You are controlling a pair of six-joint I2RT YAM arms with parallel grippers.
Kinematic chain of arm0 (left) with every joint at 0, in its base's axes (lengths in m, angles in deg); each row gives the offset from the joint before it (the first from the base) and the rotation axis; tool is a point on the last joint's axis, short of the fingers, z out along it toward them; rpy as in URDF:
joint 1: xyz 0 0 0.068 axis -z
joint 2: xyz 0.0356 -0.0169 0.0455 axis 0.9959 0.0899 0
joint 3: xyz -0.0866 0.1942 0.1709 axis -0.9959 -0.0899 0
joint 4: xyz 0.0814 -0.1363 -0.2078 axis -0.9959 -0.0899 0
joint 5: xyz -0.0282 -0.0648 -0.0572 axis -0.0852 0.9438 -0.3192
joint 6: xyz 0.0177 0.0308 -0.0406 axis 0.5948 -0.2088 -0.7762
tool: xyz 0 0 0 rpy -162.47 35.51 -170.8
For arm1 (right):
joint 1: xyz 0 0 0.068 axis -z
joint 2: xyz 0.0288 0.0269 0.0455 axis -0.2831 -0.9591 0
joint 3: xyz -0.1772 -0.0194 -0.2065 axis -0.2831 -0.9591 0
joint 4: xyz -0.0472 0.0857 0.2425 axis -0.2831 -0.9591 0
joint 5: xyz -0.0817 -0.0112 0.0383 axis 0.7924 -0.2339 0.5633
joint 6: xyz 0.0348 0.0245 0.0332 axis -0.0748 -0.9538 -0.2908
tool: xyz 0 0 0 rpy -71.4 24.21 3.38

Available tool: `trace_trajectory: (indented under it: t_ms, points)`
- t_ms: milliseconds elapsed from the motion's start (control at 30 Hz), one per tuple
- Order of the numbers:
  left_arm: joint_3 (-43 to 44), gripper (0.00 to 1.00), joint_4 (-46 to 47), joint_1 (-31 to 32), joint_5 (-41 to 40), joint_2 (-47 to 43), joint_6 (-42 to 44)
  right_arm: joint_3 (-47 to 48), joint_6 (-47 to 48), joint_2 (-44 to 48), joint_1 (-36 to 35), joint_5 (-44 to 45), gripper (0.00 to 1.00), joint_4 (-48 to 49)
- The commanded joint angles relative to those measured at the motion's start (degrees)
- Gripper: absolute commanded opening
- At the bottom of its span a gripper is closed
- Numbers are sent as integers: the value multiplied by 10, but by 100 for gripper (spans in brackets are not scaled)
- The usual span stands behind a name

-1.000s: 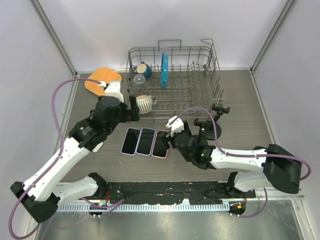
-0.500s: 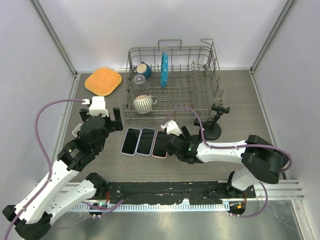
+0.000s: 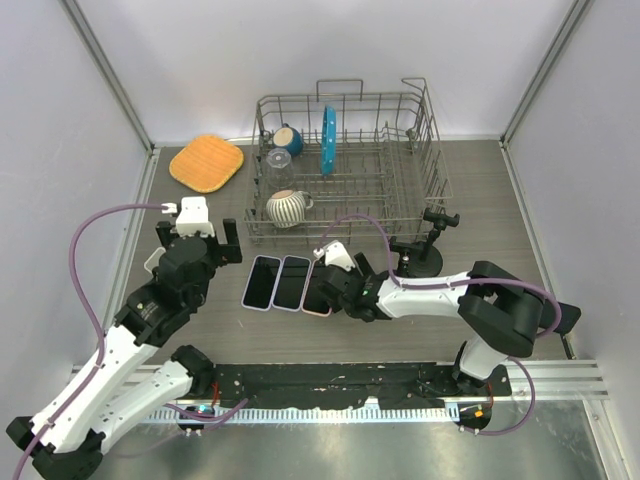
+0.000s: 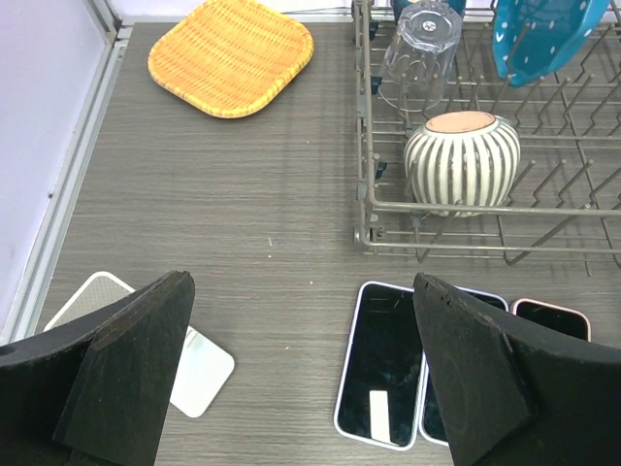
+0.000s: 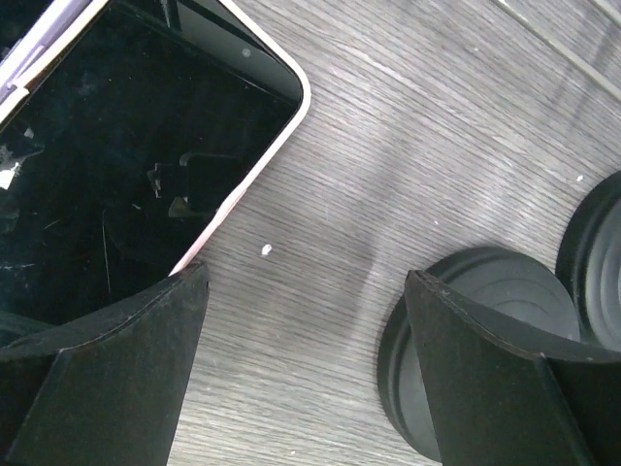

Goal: Remove the phone from the phone stand

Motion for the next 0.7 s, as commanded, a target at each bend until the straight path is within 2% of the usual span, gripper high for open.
trace_trajectory:
  t_ms: [0,200,533,667]
  points:
    - [-9,100,36,-8,-11,-11,10,22,11,-10,0,-39,88,24]
    - [-12,100,39,-12,-4,-6,13,24,10,2,0,-47,88,21]
    - [-14,100,37,-16,12,0,11,4,-45,34,4,-44,86,-30]
    - [-15,100,38,-16,14,0,12,-17,-68,50,10,-76,84,-35]
